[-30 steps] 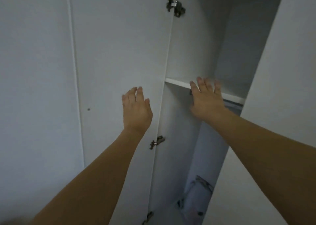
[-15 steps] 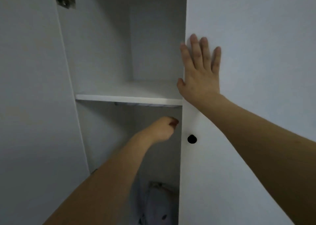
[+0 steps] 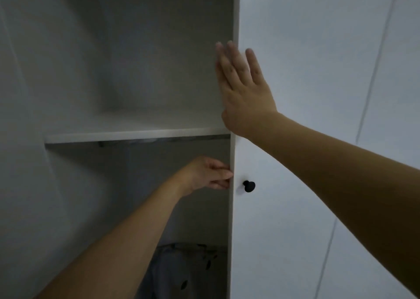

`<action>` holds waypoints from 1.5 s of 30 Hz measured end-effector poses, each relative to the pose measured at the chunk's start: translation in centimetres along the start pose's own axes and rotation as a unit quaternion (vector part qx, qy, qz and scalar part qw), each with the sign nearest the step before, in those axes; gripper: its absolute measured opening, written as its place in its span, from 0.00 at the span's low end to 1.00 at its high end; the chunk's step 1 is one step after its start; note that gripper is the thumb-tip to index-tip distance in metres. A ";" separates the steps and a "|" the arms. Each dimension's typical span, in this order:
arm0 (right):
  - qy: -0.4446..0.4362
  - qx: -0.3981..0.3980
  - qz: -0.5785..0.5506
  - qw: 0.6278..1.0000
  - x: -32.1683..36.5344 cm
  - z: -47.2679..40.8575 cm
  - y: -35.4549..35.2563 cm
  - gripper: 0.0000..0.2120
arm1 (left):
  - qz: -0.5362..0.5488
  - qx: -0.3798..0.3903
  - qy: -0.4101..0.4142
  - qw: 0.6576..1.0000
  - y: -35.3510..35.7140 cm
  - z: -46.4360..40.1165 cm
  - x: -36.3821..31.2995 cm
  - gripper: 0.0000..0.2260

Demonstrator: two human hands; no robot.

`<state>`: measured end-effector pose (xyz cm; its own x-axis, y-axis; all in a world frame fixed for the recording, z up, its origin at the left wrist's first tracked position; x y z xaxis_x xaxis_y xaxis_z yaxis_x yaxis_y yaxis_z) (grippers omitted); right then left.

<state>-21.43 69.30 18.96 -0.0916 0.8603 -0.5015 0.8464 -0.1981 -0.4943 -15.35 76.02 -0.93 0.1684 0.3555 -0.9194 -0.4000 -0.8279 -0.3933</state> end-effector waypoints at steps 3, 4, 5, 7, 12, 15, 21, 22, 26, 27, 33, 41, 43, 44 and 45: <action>-0.029 0.073 0.159 0.984 -0.1 2.6 -1.5 0.34 | 0.000 0.088 0.017 0.996 3.5 1.0 -2.4 0.10; -0.041 0.105 0.208 0.972 -0.2 3.5 -1.7 0.34 | -0.004 0.117 0.027 0.993 5.0 1.4 -3.4 0.10; -0.045 0.131 0.245 0.960 -0.6 4.3 -1.8 0.34 | -0.011 0.142 0.034 0.989 6.3 1.7 -4.3 0.10; -0.035 0.178 0.297 0.938 -2.3 6.1 -2.6 0.35 | -0.041 0.182 0.042 0.982 9.1 2.2 -6.1 0.09; -0.020 0.260 0.367 0.893 -6.2 9.7 -4.0 0.37 | -0.136 0.188 0.086 0.969 13.9 2.9 -9.8 0.13; -0.006 0.282 0.410 0.867 -9.0 12.0 -4.8 0.38 | -0.193 0.128 0.122 0.965 16.8 3.1 -11.0 0.22; 0.037 0.279 0.420 0.863 -14.9 17.2 -7.1 0.36 | -0.109 0.117 0.176 0.971 27.2 2.1 -12.1 0.30; 0.036 0.289 0.424 0.858 -15.3 17.7 -6.9 0.36 | -0.097 0.111 0.175 0.974 28.1 1.7 -12.2 0.31; 0.045 0.327 0.429 0.841 -17.9 19.8 -6.5 0.34 | -0.133 0.061 0.187 0.971 31.0 1.1 -13.7 0.37; 0.039 0.327 0.429 0.841 -18.4 20.2 -6.5 0.34 | -0.157 0.036 0.186 0.969 31.5 1.0 -14.0 0.39; 0.011 0.315 0.419 0.852 -20.0 21.2 -6.3 0.32 | -0.231 0.004 0.181 0.956 33.4 0.7 -15.0 0.40; 0.019 0.306 0.416 0.856 -22.8 23.0 -5.6 0.31 | -0.274 -0.014 0.204 0.940 36.4 0.2 -17.2 0.39; 0.024 0.309 0.415 0.855 -24.0 23.7 -5.4 0.31 | -0.281 -0.019 0.212 0.936 37.7 -0.3 -17.8 0.39; 0.026 0.307 0.416 0.856 -24.4 24.0 -5.3 0.31 | -0.282 -0.023 0.211 0.936 38.2 -0.6 -18.0 0.39; 0.029 0.304 0.415 0.857 -25.0 24.3 -5.0 0.31 | -0.282 -0.028 0.207 0.937 38.9 -1.1 -18.1 0.39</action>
<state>-36.16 37.37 16.75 0.4505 0.3231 -0.8323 0.1758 -0.9461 -0.2721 -32.94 36.94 0.41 0.6781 0.5533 -0.4838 -0.0972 -0.5849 -0.8053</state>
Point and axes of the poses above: each hand's wrist, its own z-axis away from the middle knuckle, its own y-axis out of the palm, x = y × z, the point moved 10 cm from there along -z, towards the middle knuckle, and after that the axes turned 13 degrees about x, right-handed, at the moved point
